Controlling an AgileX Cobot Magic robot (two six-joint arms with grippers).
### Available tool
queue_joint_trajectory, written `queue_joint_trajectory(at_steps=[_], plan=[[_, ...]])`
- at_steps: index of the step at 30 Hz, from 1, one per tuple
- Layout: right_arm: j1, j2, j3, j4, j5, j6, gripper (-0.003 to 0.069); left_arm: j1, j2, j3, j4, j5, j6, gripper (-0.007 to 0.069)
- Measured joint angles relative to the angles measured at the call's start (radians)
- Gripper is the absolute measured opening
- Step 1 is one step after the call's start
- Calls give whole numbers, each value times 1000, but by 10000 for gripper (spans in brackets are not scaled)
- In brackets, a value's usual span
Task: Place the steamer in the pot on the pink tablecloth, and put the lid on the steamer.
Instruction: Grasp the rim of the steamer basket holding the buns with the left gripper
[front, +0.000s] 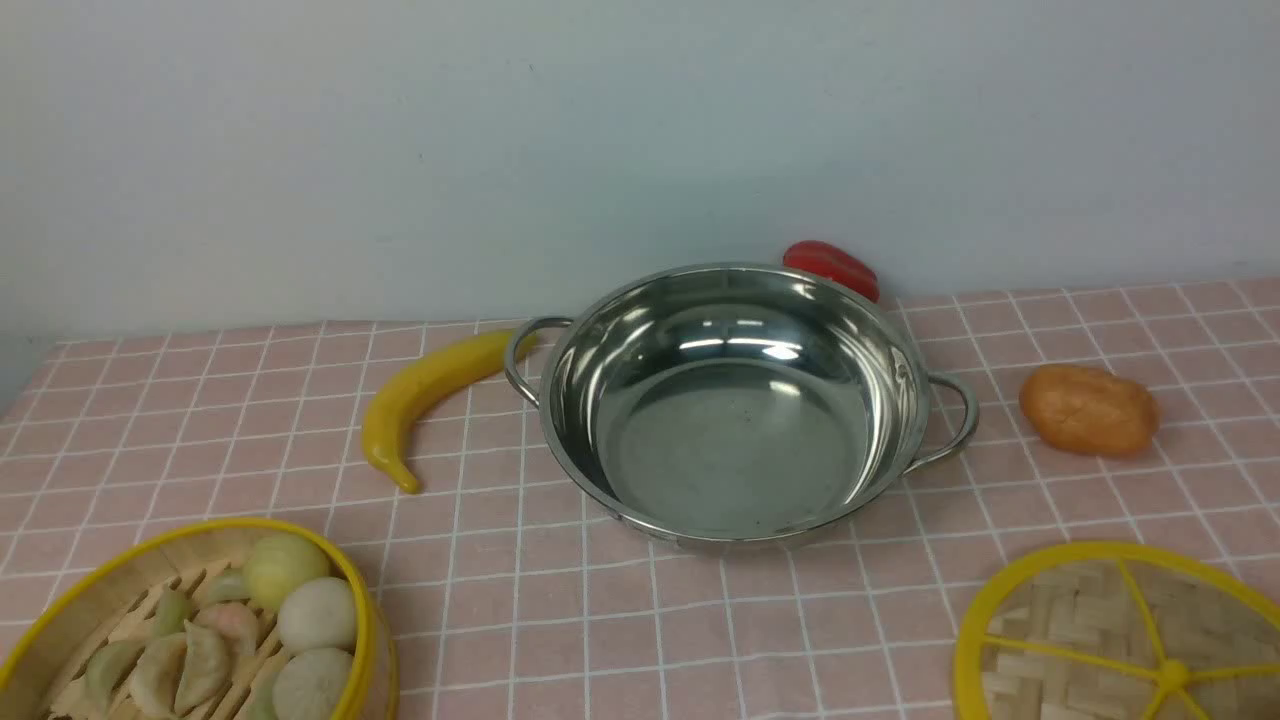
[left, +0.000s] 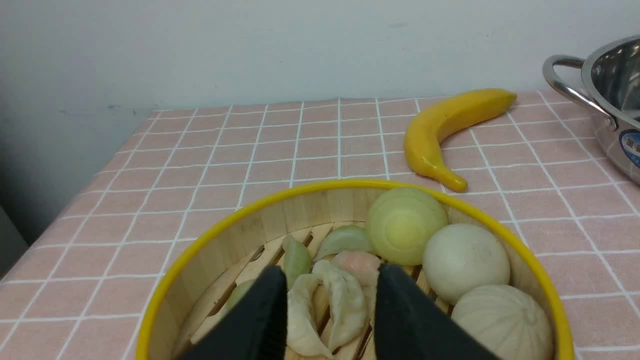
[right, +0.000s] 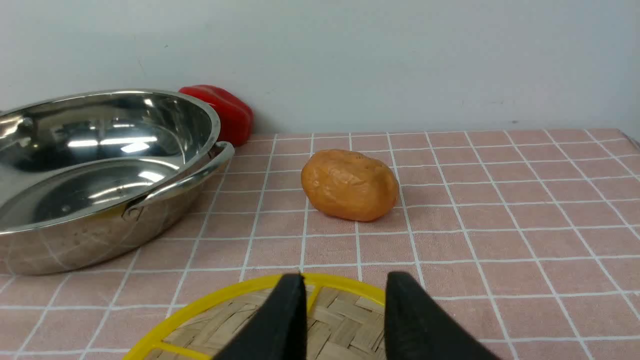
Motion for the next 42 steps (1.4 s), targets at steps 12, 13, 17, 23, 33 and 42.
queue_joint_trajectory(at_steps=[12,13,17,23,33,42], plan=[[0,0,0,0,0,0,243,0,0,0,0,0,0,243],[0,0,0,0,0,0,243,0,0,0,0,0,0,243],[0,0,0,0,0,0,243,0,0,0,0,0,0,243],[0,0,0,0,0,0,243,0,0,0,0,0,0,243],[0,0,0,0,0,0,243,0,-1,0,-74,-45,-30,243],[0,0,0,0,0,0,243,0,-2,0,-357,-250,-76,243]])
